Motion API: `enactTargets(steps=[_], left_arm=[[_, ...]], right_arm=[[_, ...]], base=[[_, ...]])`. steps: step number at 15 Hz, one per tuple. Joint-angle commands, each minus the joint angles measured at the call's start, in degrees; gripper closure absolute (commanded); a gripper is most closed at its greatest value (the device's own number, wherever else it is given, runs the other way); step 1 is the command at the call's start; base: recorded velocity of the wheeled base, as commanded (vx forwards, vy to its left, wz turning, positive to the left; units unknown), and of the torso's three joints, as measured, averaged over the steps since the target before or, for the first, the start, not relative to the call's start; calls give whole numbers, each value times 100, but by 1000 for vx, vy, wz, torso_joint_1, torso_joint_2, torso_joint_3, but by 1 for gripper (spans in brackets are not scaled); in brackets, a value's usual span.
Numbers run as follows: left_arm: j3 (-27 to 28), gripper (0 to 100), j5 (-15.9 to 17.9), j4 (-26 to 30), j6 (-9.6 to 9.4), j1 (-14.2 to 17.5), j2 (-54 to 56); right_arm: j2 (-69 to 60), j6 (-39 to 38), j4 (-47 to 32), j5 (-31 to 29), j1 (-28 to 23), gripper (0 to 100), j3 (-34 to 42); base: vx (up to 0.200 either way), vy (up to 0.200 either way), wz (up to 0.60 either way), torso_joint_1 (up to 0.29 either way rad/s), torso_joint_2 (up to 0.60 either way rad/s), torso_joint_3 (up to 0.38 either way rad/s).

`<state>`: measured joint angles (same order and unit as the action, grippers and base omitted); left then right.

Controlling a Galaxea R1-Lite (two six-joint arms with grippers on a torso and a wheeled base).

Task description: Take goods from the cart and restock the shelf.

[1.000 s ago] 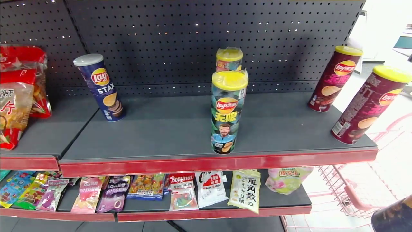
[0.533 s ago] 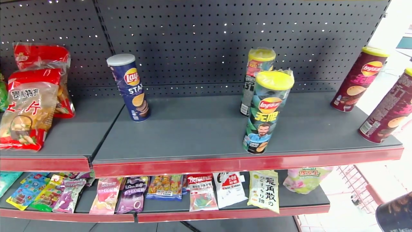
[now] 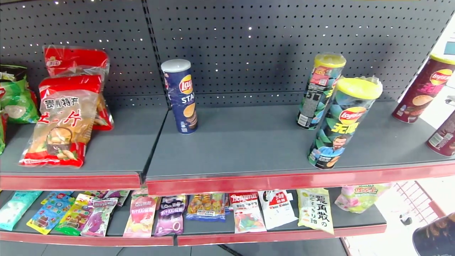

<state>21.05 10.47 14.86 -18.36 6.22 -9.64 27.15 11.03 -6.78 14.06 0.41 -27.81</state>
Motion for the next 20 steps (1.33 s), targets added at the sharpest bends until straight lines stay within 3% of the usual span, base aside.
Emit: enactTargets(steps=[1, 10, 20], left_arm=[[13, 0, -1, -1, -1, 2, -20], [13, 0, -1, -18, -10, -6, -20], [-14, 0, 8, -27, -19, -6, 24]], right_arm=[[-69, 4, 1, 9, 2, 100, 65], [-61, -5, 10, 27, 2, 100, 100], [-52, -5, 19, 27, 11, 100, 162]], base=[[0, 200, 0, 7, 2, 2], [0, 200, 0, 2, 0, 1], [0, 0, 0, 0, 0, 0]])
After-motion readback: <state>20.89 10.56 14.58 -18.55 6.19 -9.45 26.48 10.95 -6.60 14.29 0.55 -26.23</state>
